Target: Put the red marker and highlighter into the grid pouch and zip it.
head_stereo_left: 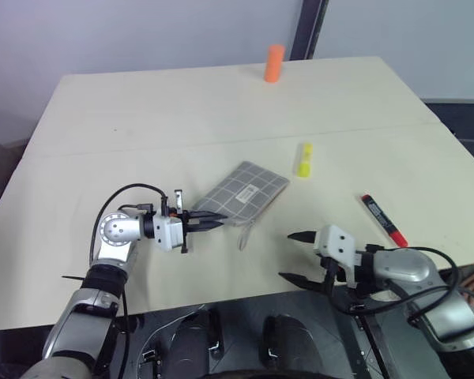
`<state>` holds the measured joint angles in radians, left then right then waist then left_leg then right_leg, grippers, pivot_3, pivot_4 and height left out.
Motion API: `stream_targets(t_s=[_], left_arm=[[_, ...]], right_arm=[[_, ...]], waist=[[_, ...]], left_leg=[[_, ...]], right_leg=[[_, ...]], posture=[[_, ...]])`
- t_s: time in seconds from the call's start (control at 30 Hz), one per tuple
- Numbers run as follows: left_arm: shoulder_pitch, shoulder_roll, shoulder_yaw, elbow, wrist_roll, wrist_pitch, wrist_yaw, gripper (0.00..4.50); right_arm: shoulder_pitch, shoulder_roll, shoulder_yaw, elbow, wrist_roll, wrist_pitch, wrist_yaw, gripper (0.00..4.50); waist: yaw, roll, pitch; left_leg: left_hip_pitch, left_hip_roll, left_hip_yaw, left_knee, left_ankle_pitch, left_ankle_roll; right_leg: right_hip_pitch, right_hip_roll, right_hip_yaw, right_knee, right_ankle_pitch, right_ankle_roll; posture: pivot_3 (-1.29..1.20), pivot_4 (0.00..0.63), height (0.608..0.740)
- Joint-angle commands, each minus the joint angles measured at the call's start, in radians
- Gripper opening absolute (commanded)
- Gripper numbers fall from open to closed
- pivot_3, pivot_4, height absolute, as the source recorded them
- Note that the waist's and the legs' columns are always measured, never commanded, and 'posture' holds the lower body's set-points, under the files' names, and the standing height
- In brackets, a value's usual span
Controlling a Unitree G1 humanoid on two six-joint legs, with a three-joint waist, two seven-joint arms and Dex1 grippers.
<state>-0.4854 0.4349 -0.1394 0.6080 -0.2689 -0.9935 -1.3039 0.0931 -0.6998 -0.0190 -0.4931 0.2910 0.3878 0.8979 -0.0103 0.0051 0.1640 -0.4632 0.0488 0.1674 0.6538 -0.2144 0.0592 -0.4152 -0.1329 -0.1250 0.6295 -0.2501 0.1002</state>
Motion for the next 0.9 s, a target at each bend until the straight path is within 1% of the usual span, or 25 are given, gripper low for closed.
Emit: stream_targets(t_s=[0.03,0.07,0.13,0.23,0.3,0.37,0.43,0.53,0.63,0.7,0.77,0.9], left_arm=[[0.003,0.017,0.019,0.013,0.0,-0.033,0.031,0.0],[0.002,0.017,0.016,0.021,0.004,-0.042,0.037,0.0],[-0.005,0.013,0.013,0.033,0.011,-0.052,0.053,0.0],[-0.016,0.006,0.004,0.039,0.017,-0.058,0.07,0.0],[-0.021,0.003,-0.004,0.045,0.021,-0.064,0.073,0.0],[-0.027,0.004,-0.013,0.055,0.027,-0.075,0.069,0.0],[-0.038,0.002,-0.017,0.07,0.033,-0.081,0.072,0.0],[-0.051,-0.002,-0.023,0.081,0.042,-0.089,0.083,0.0],[-0.049,-0.003,-0.033,0.075,0.052,-0.095,0.096,0.0],[-0.041,0.0,-0.038,0.065,0.056,-0.097,0.106,0.0],[-0.031,0.005,-0.039,0.051,0.061,-0.097,0.119,0.0],[-0.007,0.02,-0.041,0.02,0.067,-0.094,0.141,0.0]], right_arm=[[0.0,0.11,-0.174,-0.066,0.121,0.013,-0.146,4.46],[-0.015,0.156,-0.213,-0.063,0.133,0.03,-0.216,4.46],[-0.03,0.202,-0.24,-0.053,0.114,0.066,-0.31,4.46],[-0.096,0.228,-0.193,0.015,-0.001,0.1,-0.443,4.46],[-0.186,0.244,-0.158,0.093,-0.066,0.117,-0.526,4.46],[-0.29,0.275,-0.143,0.177,-0.082,0.131,-0.576,4.46],[-0.429,0.303,-0.113,0.325,-0.139,0.128,-0.647,4.46],[-0.599,0.314,-0.063,0.599,-0.209,0.063,-0.671,4.46],[-0.701,0.325,-0.077,0.809,-0.213,-0.004,-0.678,4.46],[-0.756,0.348,-0.095,0.916,-0.186,-0.033,-0.668,4.46],[-0.794,0.354,-0.073,0.995,-0.199,-0.069,-0.645,4.46],[-0.846,0.378,-0.094,1.101,-0.183,-0.089,-0.641,4.46]], waist=[[0.0,0.0,0.0],[0.0,0.0,0.0],[0.0,0.0,0.0],[-0.001,0.0,0.0],[-0.003,0.0,0.0],[-0.006,0.001,0.0],[-0.01,0.001,0.001],[-0.011,0.001,0.001],[-0.002,0.001,0.001],[-0.002,0.001,0.001],[-0.009,0.001,0.001],[-0.014,0.001,0.001]], left_leg=[[0.0,0.0,0.0,0.0,0.0,0.0],[0.0,0.0,0.0,0.0,0.0,0.0],[0.0,0.0,0.0,0.0,0.0,0.0],[0.0,0.0,0.0,0.0,0.0,0.0],[-0.001,0.0,0.0,-0.001,0.0,0.0],[0.0,0.0,0.0,-0.001,0.0,0.0],[-0.001,0.0,0.001,-0.001,0.0,-0.001],[-0.001,0.0,0.002,-0.002,0.002,0.001],[-0.001,-0.001,0.003,-0.003,0.003,0.001],[-0.003,-0.001,0.005,-0.003,0.004,-0.001],[-0.004,-0.001,0.008,-0.003,0.005,-0.003],[-0.001,0.0,0.011,-0.003,0.006,-0.003]], right_leg=[[0.0,0.0,0.0,0.0,0.0,0.0],[0.0,0.0,0.0,0.0,0.0,0.0],[0.0,0.0,0.0,0.0,0.0,0.0],[0.0,0.0,0.0,-0.001,0.0,0.0],[-0.001,-0.001,0.0,-0.001,0.0,0.0],[-0.002,-0.001,0.0,-0.001,0.0,0.0],[-0.003,0.0,0.001,0.0,0.0,-0.001],[-0.005,0.001,0.001,0.001,0.0,-0.001],[-0.005,0.001,0.001,0.002,0.002,0.003],[-0.003,0.001,0.001,0.002,0.003,0.003],[-0.004,0.001,0.001,0.003,0.003,0.004],[-0.004,0.001,0.003,0.003,0.004,0.006]], posture=[[0.0,0.15,0.74],[0.0,0.15,0.74],[0.0,0.15,0.74],[0.0,0.15,0.74],[0.0,0.15,0.74],[0.0,0.15,0.74],[0.0,0.15,0.74],[0.0,0.15,0.74],[0.0,0.15,0.74],[0.0,0.15,0.74],[0.0,0.15,0.74],[0.0,0.15,0.74]])
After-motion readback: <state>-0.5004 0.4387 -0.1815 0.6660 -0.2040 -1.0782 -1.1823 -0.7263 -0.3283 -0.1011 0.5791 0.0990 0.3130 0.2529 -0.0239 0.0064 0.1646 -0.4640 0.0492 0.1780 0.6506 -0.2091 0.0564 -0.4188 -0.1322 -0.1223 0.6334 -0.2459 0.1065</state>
